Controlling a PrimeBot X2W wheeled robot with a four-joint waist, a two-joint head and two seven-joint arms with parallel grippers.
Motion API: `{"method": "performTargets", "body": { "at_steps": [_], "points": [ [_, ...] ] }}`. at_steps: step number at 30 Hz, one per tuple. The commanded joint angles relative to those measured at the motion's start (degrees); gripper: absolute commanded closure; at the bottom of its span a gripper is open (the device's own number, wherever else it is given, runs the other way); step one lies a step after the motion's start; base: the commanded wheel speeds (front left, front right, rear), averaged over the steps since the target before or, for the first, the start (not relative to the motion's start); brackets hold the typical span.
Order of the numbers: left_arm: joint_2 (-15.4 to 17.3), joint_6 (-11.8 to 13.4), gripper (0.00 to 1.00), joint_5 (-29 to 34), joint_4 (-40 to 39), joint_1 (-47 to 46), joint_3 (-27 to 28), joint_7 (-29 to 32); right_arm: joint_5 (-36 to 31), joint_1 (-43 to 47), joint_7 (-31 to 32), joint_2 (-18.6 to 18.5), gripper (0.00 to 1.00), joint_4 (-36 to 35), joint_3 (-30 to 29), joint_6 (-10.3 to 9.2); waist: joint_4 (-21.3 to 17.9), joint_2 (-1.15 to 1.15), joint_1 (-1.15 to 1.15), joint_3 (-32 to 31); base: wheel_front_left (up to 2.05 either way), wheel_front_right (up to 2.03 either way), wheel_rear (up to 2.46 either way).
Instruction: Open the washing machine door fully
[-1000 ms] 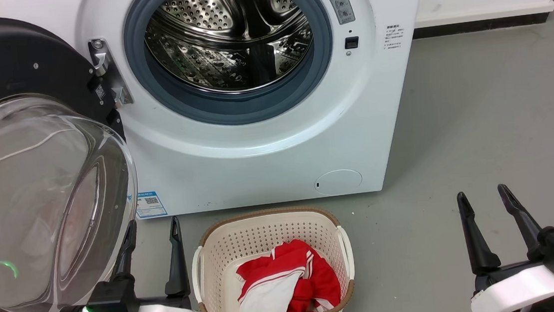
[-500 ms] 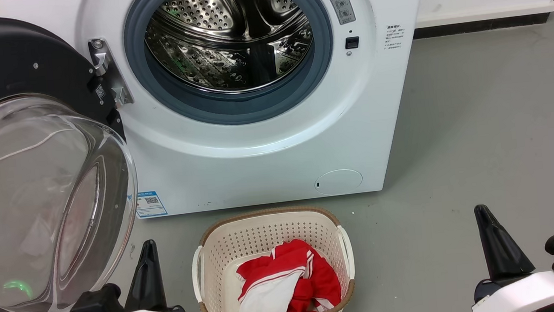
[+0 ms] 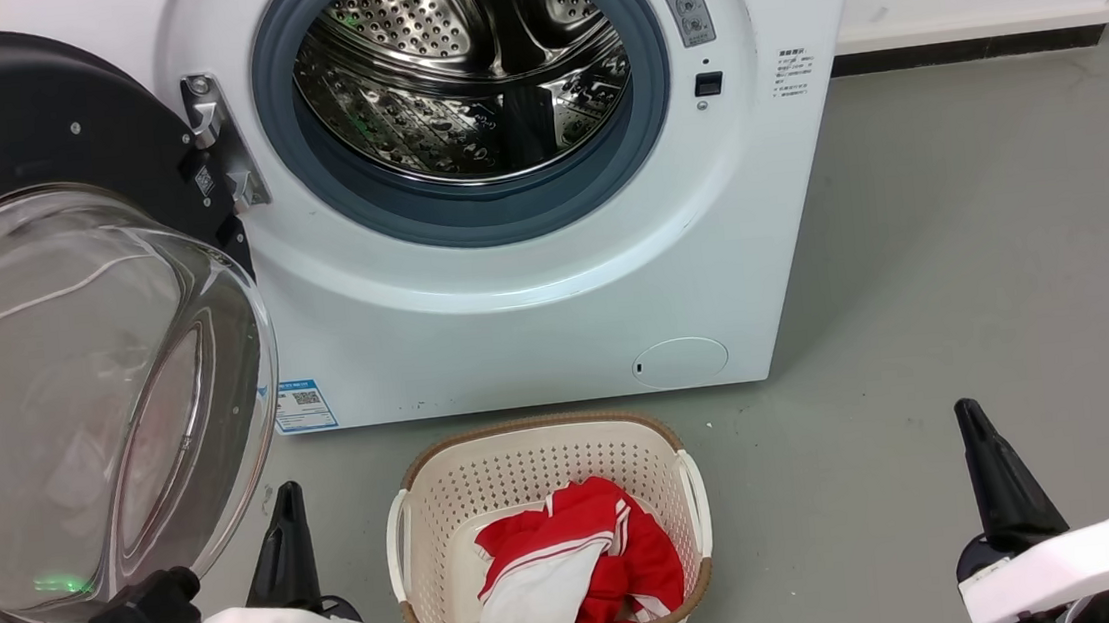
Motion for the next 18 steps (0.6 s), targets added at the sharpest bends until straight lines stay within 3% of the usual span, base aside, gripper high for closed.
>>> {"method": "performTargets", "body": {
  "at_steps": [1,18],
  "points": [
    [0.0,-0.2,1.00,-2.1,-0.5,-1.6,0.4,0.5,2.3,-1.7,0.1,-0.5,1.00,-0.3,-0.1,-0.01,0.0,0.00,0.00,0.0,0.00,0.00,0.00],
    [-0.3,-1.6,1.00,-16.1,0.9,-2.8,2.0,4.0,16.8,-3.5,1.9,-0.9,1.00,2.3,-0.6,-0.01,0.3,0.00,0.00,0.1,0.00,0.00,0.00]
  ]
}}
